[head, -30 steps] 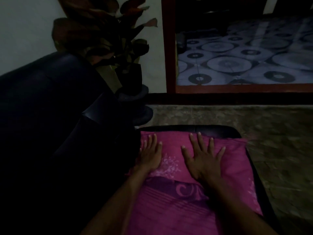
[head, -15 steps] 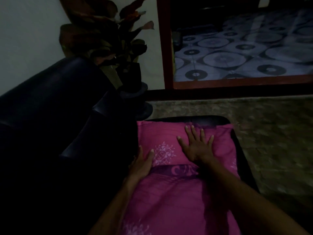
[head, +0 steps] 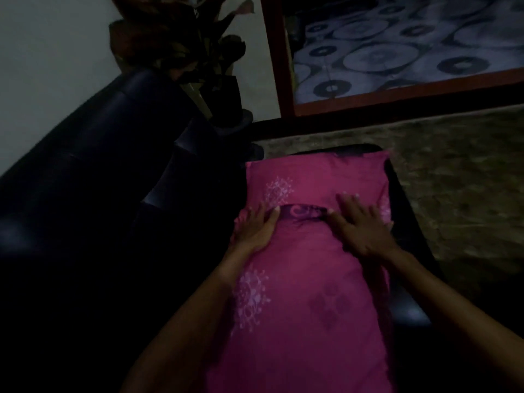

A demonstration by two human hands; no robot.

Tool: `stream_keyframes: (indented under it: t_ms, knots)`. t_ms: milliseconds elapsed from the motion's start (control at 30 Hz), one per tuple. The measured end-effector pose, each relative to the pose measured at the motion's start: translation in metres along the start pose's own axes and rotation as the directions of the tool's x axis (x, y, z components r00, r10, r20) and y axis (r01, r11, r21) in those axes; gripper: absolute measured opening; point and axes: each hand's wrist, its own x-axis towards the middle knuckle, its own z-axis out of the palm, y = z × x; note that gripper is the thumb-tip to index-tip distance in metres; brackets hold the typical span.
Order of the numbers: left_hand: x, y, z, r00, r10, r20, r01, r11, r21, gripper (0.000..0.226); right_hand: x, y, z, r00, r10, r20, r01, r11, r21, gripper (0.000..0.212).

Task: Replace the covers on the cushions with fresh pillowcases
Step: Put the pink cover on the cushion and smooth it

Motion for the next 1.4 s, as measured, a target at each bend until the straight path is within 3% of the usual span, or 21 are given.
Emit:
stream_keyframes:
  t_ms: [67, 167, 233, 300, 367, 500, 567, 667, 800, 933, 1100, 1200, 1300, 1400]
  knots:
    - [-0.007, 0.007, -0.002, 1.0, 0.012, 0.023, -0.012, 1.0, 0.008, 0.105, -0.016, 0.005, 0.014, 1.0, -0.023, -0.003, 0.023, 0.997, 0.079, 0.1]
    - [-0.038, 0.013, -0.023, 0.998, 0.054, -0.022, -0.052, 0.997, 0.054, 0.08, -0.028, -0.005, 0.005, 1.0, -0.001, 0.025, -0.002, 0.992, 0.124, 0.103]
    - [-0.072, 0.009, -0.026, 0.994, 0.09, -0.065, -0.082, 0.99, 0.117, 0.073, -0.05, -0.02, 0.002, 1.0, -0.016, -0.019, 0.016, 0.999, 0.038, 0.093]
    - [-0.109, -0.005, -0.004, 0.992, 0.106, -0.065, -0.093, 0.979, 0.182, 0.08, -0.09, -0.033, 0.016, 0.995, -0.057, -0.08, 0.059, 0.998, 0.028, 0.078]
    - [-0.129, -0.02, 0.026, 0.986, 0.092, -0.141, -0.073, 0.988, 0.134, 0.085, -0.124, -0.04, 0.037, 0.991, -0.09, -0.103, 0.094, 0.995, 0.031, 0.074]
    - [-0.122, -0.016, 0.052, 0.941, 0.052, -0.333, -0.027, 0.996, 0.08, 0.062, -0.112, -0.027, 0.05, 0.997, -0.065, -0.038, 0.064, 0.998, -0.021, 0.075]
    - [-0.119, -0.006, 0.049, 0.952, 0.048, -0.304, -0.024, 0.996, 0.084, 0.062, -0.11, -0.035, 0.035, 0.999, -0.036, -0.021, 0.034, 0.996, -0.087, 0.08]
    - [-0.138, -0.01, 0.033, 0.961, 0.023, -0.275, 0.008, 0.994, 0.112, 0.068, -0.15, -0.061, 0.038, 0.988, -0.138, -0.075, 0.132, 0.988, -0.081, 0.083]
    - [-0.196, -0.032, 0.046, 0.955, -0.133, -0.266, 0.166, 0.98, 0.107, 0.071, -0.207, -0.05, 0.072, 0.982, -0.163, -0.093, 0.158, 0.986, -0.056, 0.081]
    - [-0.18, -0.029, 0.075, 0.912, -0.099, -0.398, 0.126, 0.991, 0.042, 0.069, -0.164, -0.037, 0.072, 0.972, -0.213, -0.097, 0.211, 0.977, -0.029, 0.081]
    - [-0.13, -0.006, 0.067, 0.894, -0.2, -0.402, 0.202, 0.979, -0.037, 0.07, -0.093, -0.043, 0.048, 0.973, -0.23, 0.019, 0.23, 0.972, -0.054, 0.079]
    - [-0.123, -0.003, 0.057, 0.918, -0.196, -0.345, 0.185, 0.981, -0.066, 0.074, -0.081, -0.049, 0.033, 0.972, -0.22, 0.079, 0.225, 0.973, -0.053, 0.08]
    - [-0.137, -0.032, 0.039, 0.948, -0.13, -0.292, 0.133, 0.991, -0.008, 0.079, -0.11, -0.053, 0.036, 0.977, -0.213, -0.011, 0.211, 0.972, -0.106, 0.082]
    - [-0.158, -0.058, 0.052, 0.915, -0.125, -0.383, 0.131, 0.991, -0.009, 0.078, -0.157, -0.04, 0.058, 0.966, -0.22, -0.136, 0.204, 0.971, -0.122, 0.079]
